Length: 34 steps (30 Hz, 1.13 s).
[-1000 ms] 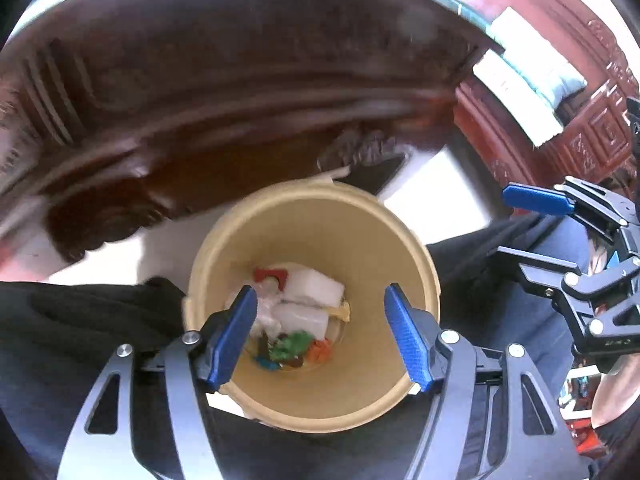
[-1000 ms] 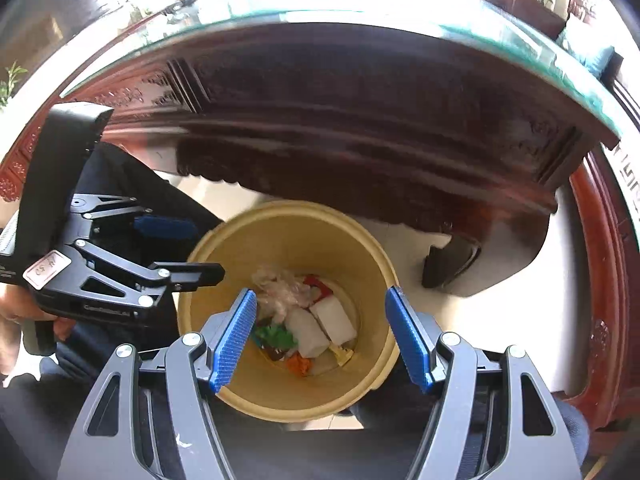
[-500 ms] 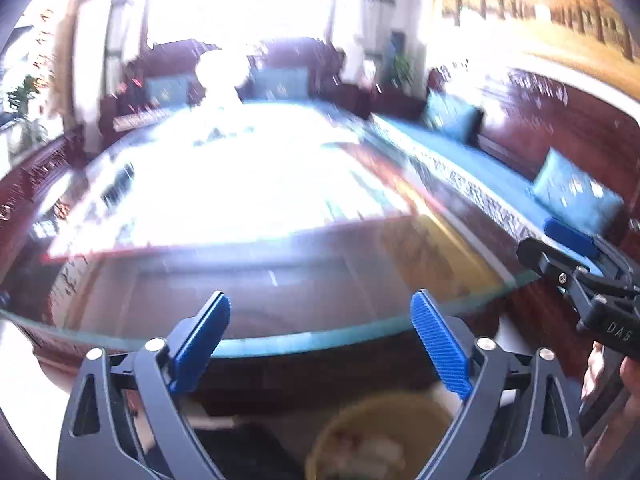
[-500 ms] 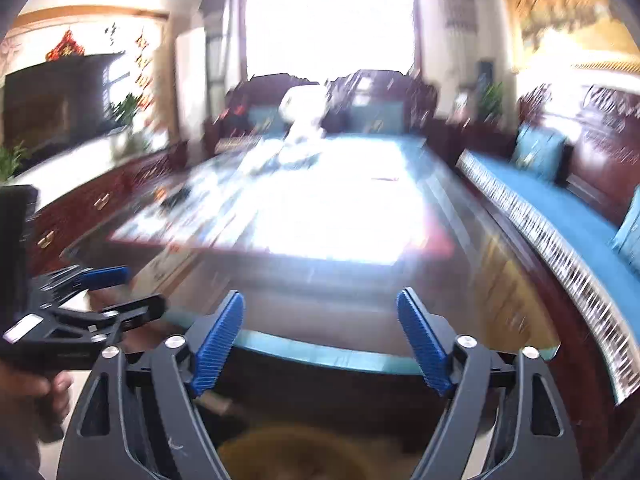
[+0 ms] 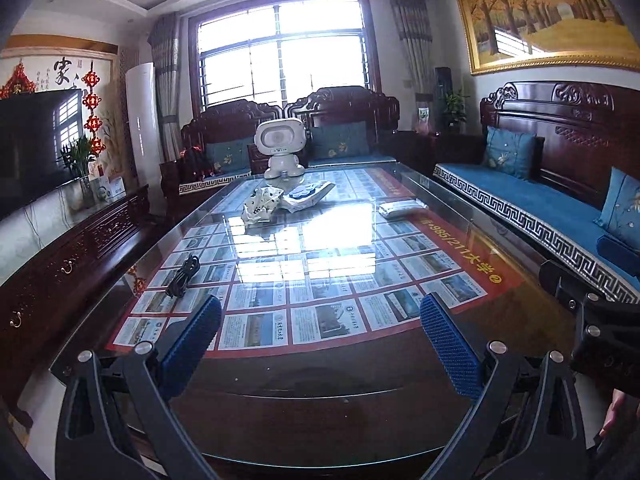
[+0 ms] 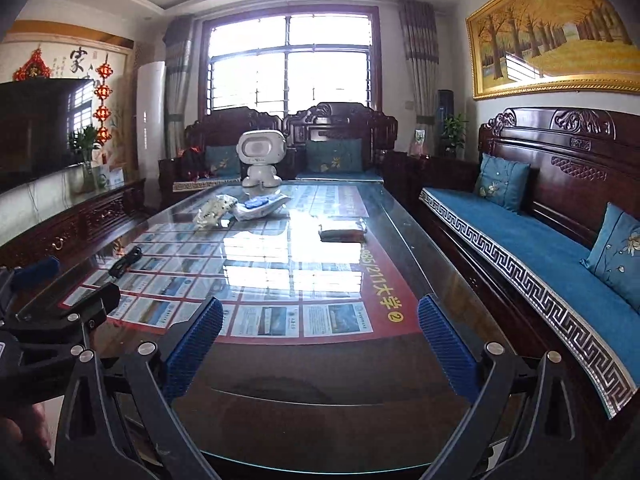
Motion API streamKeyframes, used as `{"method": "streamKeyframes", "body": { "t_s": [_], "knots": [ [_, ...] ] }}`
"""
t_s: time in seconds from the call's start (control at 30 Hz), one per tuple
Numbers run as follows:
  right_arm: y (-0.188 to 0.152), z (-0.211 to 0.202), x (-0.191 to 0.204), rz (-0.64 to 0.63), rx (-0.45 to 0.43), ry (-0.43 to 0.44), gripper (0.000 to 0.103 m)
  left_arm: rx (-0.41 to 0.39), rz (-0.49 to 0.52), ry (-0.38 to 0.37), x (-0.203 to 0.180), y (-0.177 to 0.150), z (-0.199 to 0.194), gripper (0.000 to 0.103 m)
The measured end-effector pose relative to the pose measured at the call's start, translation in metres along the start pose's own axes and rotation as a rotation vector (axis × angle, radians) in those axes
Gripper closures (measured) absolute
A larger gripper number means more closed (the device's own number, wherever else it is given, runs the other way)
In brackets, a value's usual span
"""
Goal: Collect trash
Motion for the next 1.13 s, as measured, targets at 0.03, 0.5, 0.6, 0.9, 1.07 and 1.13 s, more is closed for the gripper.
{"method": "streamKeyframes", "body": {
  "t_s": [0.03,0.5,0.6,0.9,1.07,1.13],
  "knots": [
    [-0.001,0.003,-0.002,0.004,0.005,0.000,0.008,0.003,0.003,-0.010,-0.002,0.000,0.003,0.004],
    [-0.011,0.012,-0.020,0.060,0.040,-0.004,0.008,0.062,-0.052,-0.046,-0.014,-0.002,0.020,0.004],
    [-0.011,0.014,-0.022,0.068,0.045,-0.004,0.008,0.078,-0.063,-0.040,-0.011,-0.003,0.025,0.004],
    [-0.017,0.019,-0.025,0.085,0.072,0.001,0.008,0.073,-0.064,-0.035,-0.011,0.001,0.029,0.004],
    [-0.017,0.022,-0.022,0.071,0.084,0.010,0.008,0.076,-0.061,-0.049,-0.012,0.002,0.032,0.004],
    [-0.016,0.024,-0.019,0.068,0.087,0.016,0.008,0.079,-0.064,-0.048,-0.011,0.002,0.033,0.004]
  ]
}}
Point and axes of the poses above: each gripper's, at about its wrist camera, not at the fingertips, and z roughly the way its jaws point, x to its left, y to its top, the point moved 7 cm from there along z, roughly the way its jaws point, and after that the axes turned 11 degrees about y, right-handed, at the moved point
